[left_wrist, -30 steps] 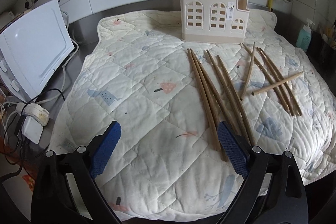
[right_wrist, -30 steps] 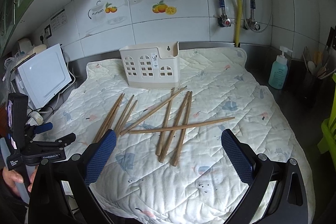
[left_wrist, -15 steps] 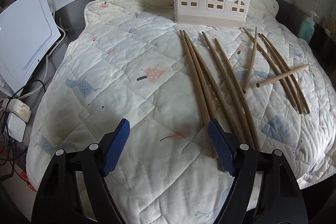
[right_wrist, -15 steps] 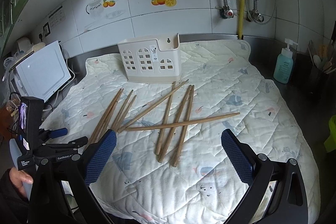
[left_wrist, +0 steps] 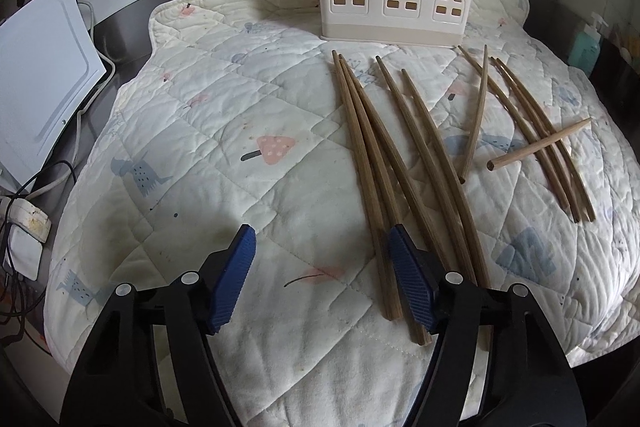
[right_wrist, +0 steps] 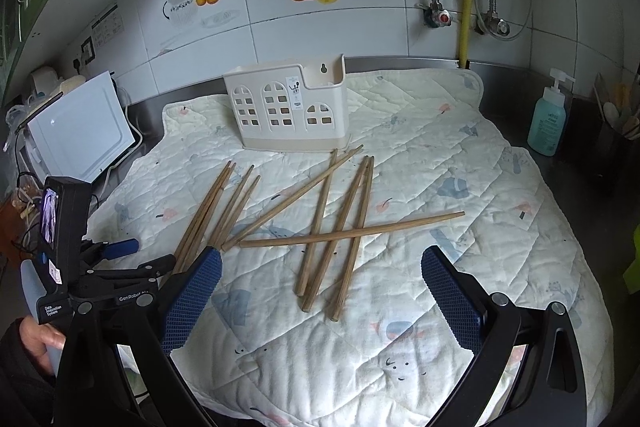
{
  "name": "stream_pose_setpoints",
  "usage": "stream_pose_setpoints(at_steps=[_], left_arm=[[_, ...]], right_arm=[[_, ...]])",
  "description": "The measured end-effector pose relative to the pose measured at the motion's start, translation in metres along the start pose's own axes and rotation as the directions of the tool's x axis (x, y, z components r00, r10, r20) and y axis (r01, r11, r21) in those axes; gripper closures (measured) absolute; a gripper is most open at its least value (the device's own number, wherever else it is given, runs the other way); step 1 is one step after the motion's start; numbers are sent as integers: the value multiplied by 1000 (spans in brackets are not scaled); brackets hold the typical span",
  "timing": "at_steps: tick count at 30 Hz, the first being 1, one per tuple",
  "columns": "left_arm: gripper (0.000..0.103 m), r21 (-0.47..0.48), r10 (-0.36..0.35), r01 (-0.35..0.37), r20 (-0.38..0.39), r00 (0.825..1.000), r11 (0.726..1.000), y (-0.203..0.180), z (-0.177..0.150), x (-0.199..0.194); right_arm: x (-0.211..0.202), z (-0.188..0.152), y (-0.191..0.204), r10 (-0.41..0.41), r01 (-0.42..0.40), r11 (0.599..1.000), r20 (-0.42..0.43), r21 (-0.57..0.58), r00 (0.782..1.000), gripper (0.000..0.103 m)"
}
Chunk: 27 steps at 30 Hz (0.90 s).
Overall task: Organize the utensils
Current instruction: 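Move the left tool toward the chopsticks while the right tool also approaches them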
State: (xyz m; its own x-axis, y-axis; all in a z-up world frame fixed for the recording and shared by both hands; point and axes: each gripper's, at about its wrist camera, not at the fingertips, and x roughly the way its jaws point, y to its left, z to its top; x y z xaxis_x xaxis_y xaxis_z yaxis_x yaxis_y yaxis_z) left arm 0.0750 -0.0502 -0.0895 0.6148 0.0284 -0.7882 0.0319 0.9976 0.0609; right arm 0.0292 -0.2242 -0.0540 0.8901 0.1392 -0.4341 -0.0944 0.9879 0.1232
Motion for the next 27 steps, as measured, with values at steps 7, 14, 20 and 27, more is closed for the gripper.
stream_pose_setpoints(at_steps=[7, 14, 20, 27], left_arm=[[36, 10, 57, -57, 5, 998, 998, 0, 2, 4], [40, 29, 68, -68, -1, 998, 997, -1, 6, 11], [54, 14, 2, -2, -11, 1000, 1000, 2, 9, 13], [65, 31, -49, 50, -13, 999, 998, 2, 10, 14]], right_arm=[[5, -1, -3, 0, 0, 1000, -11, 2, 1000, 6], [18, -2, -4, 14, -14, 1000, -36, -8, 999, 6], [25, -1, -3, 21, -21, 1000, -46, 1, 999, 6], [35, 2, 0, 41, -41, 999, -62, 5, 997, 7]])
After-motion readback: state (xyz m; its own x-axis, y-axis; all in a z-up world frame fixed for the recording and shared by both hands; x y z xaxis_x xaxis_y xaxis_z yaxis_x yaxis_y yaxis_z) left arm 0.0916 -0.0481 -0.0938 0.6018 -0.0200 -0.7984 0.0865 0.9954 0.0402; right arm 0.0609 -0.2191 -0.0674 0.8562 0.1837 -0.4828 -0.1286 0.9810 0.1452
